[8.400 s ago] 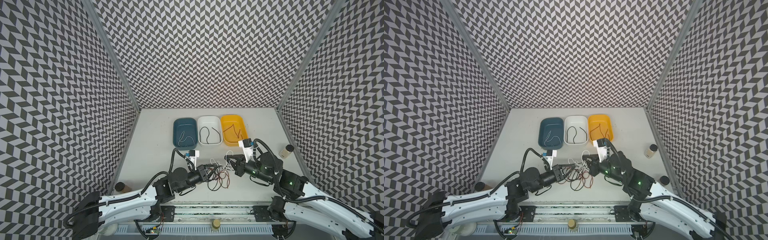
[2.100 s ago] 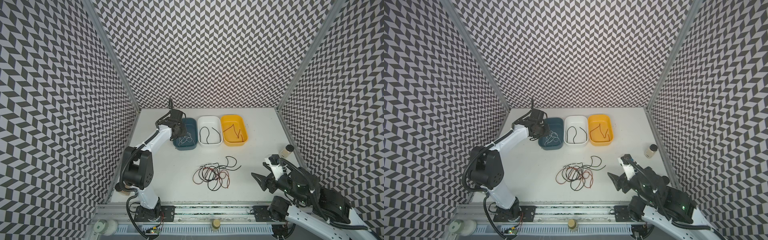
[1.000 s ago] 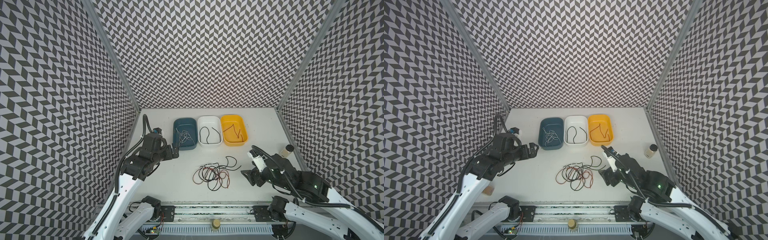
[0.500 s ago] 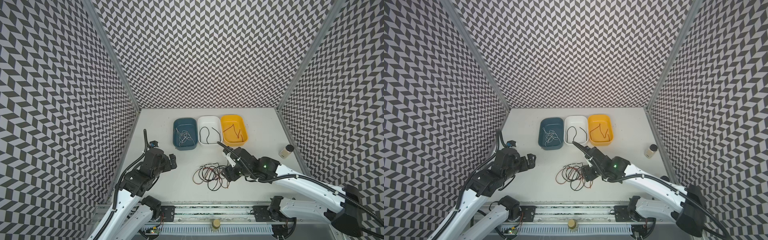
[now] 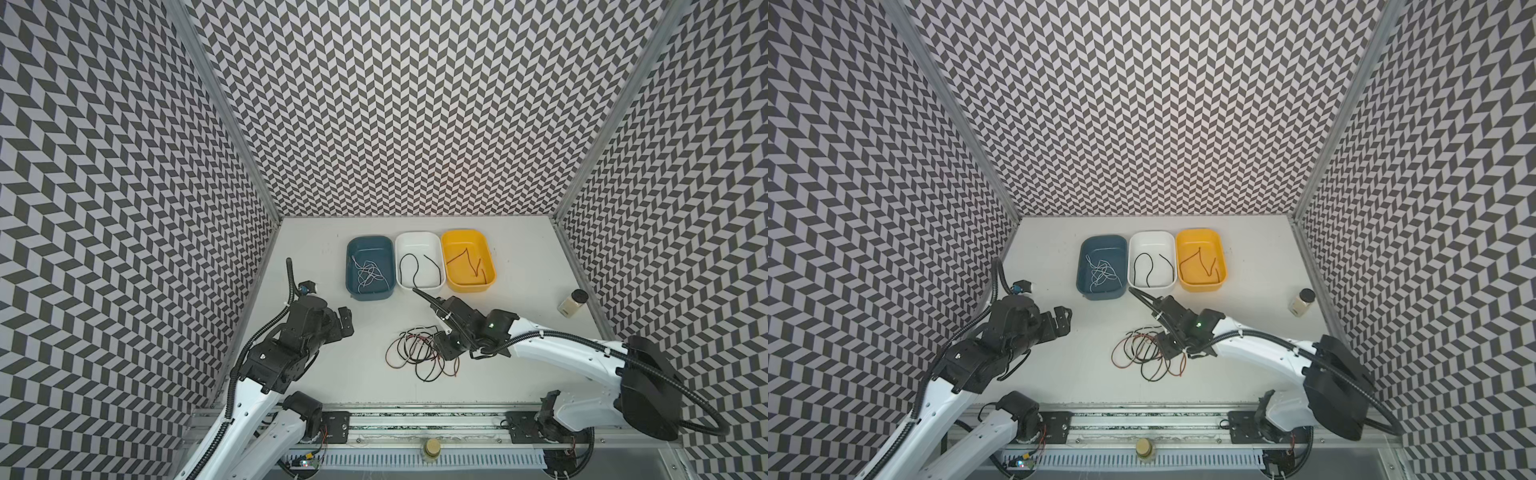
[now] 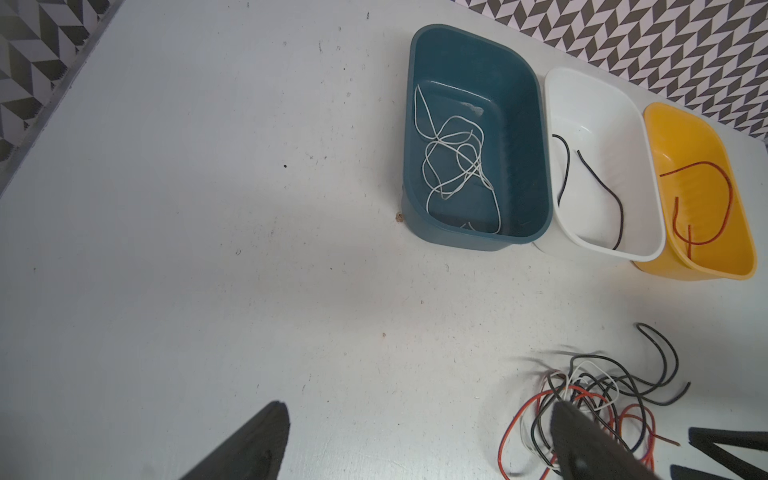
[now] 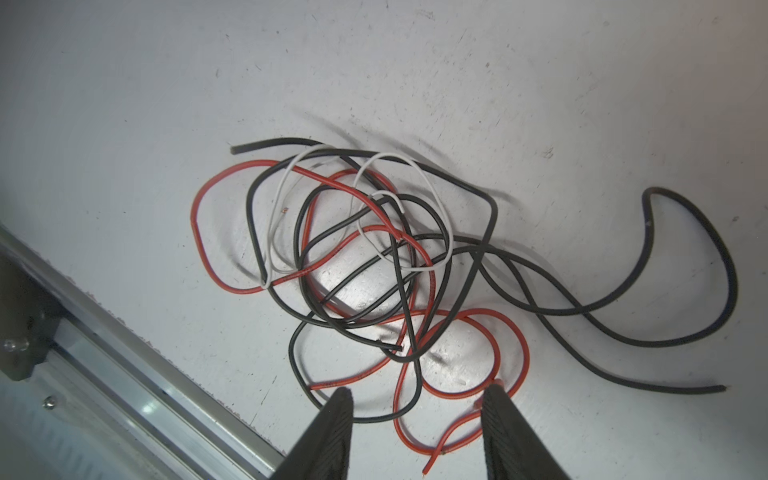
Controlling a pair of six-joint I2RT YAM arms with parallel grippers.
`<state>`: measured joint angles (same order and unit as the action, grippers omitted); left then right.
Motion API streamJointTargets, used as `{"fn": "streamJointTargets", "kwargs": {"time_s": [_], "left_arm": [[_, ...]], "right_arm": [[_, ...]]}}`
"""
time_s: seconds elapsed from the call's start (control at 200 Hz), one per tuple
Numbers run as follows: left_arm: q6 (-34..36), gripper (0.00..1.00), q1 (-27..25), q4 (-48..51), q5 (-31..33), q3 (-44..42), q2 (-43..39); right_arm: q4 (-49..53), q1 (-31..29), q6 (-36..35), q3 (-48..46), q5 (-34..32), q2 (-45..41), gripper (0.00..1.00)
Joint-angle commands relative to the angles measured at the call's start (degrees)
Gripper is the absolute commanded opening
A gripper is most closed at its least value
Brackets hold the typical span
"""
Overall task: Untangle the cables
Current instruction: 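Move the right gripper over the wire pile and pinch a black wire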
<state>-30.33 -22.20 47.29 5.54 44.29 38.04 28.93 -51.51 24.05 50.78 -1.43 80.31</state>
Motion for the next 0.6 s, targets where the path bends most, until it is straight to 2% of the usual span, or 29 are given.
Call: {"fn": "streamJointTargets", "kwargs": {"time_s": [0.0,0.3,0.591], "left_arm": [[-0.12,1.0,-0.3,-0.79,0.2,0.16,0.01],[-0.09,1.0,-0.26,-0.79,-0.27,0.09,0.08],[-0.01,1.0,-0.27,-0.79,-0.69,0.25,0.72]], "right_arm": [[-3.12,0.07,0.11,-0.2,-1.78,1.0,0.49],[-4.67,1.75,-0.24,-0.69,0.31,4.81,0.33],[-6.81,4.64,-0.2,-1.6,2.55,6.9,0.25]]}}
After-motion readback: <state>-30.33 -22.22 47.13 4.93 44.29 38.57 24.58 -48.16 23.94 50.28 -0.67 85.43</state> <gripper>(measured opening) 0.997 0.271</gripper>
